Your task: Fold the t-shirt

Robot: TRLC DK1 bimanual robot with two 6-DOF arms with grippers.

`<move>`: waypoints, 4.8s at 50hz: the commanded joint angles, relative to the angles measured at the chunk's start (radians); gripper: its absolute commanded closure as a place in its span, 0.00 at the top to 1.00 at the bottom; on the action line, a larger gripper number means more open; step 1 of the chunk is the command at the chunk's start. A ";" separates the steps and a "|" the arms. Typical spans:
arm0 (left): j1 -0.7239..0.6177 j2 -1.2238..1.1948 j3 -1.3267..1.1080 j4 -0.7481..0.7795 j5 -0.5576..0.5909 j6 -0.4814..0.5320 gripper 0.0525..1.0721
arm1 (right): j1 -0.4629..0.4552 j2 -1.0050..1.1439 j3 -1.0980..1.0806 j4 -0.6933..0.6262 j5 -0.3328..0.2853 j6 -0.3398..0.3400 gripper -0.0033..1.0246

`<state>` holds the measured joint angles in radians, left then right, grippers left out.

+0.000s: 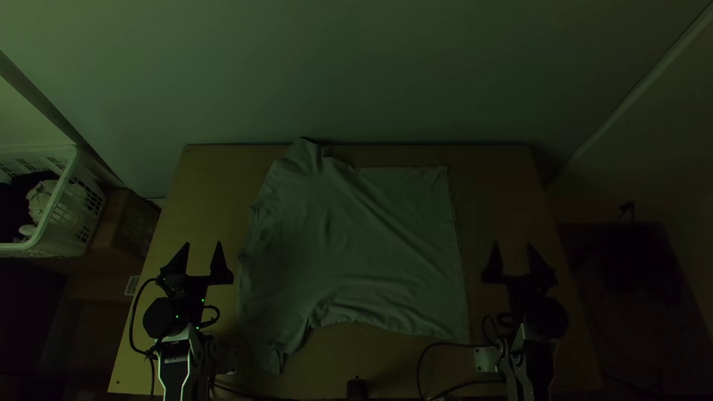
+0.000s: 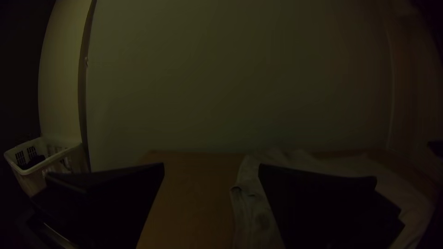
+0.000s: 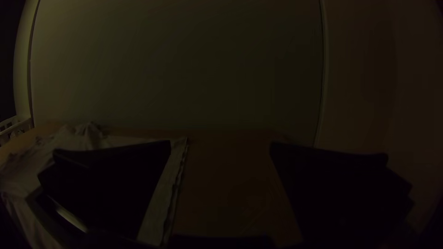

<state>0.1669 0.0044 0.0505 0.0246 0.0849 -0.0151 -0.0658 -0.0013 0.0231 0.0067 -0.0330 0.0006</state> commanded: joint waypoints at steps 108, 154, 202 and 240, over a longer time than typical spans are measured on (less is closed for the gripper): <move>-0.207 1.626 1.562 -0.166 -0.054 -0.034 0.96 | 0.195 1.568 1.387 -0.050 0.028 0.107 0.96; -0.270 2.309 2.175 -0.565 -0.054 -0.008 0.80 | 0.216 2.023 1.709 -0.396 0.028 0.292 0.96; -0.320 2.510 2.221 -0.667 -0.086 0.103 0.59 | 0.244 2.052 1.778 -0.619 0.028 0.334 0.96; -0.319 2.363 2.229 -0.641 -0.085 0.061 0.02 | 0.236 2.384 2.089 -0.760 0.045 0.394 0.87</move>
<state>-0.1616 2.4268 2.2734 -0.6109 0.0067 0.0605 0.1802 2.3207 2.0327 -0.7151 -0.0071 0.3553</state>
